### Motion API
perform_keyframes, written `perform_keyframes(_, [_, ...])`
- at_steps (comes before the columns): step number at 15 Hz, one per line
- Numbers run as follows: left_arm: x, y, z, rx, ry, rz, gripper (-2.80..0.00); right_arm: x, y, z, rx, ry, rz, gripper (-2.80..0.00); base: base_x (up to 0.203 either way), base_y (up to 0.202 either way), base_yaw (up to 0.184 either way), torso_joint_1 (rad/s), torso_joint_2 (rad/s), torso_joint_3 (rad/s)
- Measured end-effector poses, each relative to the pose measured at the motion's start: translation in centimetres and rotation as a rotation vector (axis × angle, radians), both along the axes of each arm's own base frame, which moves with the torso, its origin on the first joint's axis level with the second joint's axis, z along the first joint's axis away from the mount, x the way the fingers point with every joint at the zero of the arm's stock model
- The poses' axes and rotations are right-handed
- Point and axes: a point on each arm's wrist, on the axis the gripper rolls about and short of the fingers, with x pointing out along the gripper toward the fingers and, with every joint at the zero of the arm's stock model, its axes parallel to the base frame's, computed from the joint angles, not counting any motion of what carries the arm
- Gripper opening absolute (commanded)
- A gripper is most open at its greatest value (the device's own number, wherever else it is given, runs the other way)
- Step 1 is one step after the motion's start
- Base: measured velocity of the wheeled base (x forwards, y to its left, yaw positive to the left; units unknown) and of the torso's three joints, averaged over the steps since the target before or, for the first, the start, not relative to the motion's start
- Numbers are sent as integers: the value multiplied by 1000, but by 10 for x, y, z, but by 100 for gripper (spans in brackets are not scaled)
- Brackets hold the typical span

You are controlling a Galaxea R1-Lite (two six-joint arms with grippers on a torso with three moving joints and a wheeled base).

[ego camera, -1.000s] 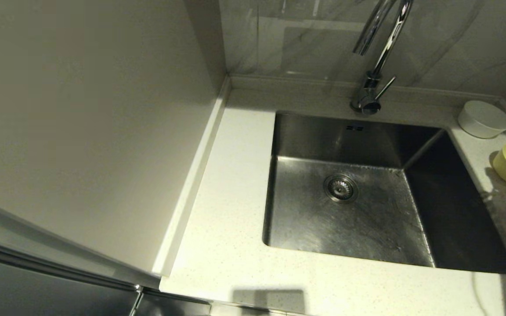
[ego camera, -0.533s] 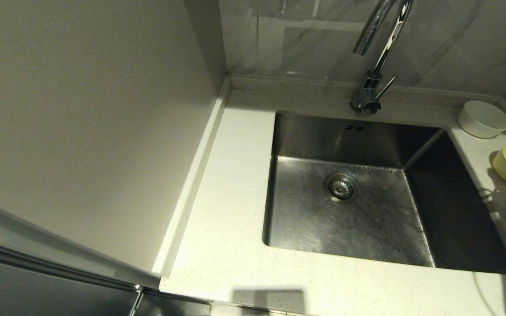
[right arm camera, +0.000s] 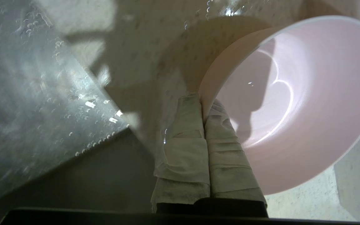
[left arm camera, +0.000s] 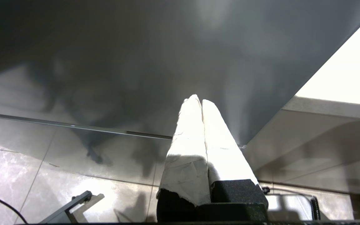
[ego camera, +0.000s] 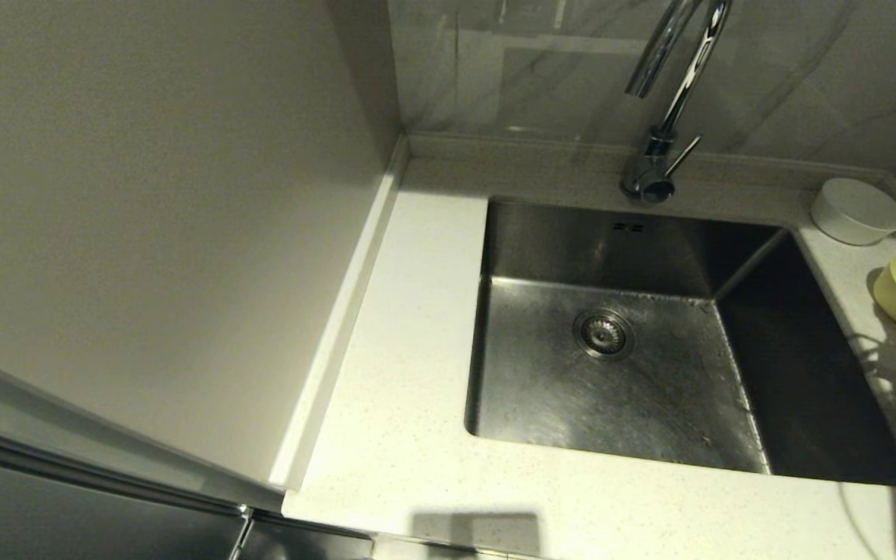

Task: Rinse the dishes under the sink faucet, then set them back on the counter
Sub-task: Put a bowl into the sink

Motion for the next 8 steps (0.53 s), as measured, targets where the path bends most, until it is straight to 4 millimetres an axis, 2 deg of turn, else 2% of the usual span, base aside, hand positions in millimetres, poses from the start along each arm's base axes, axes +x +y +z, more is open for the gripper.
perform_keyframes(3, [0,0,0,0,-1,0,-280,-22,15,14,48,-7,31,-280,0,0,0,0,0,0])
perform_keyframes(5, [0,0,0,0,-1,0,-280,-40,31,26,104,-7,76,-280,0,0,0,0,0,0])
perform_keyframes(8, [0,0,0,0,-1,0,-280,-44,69,41,129,-24,221,-280,0,0,0,0,0,0])
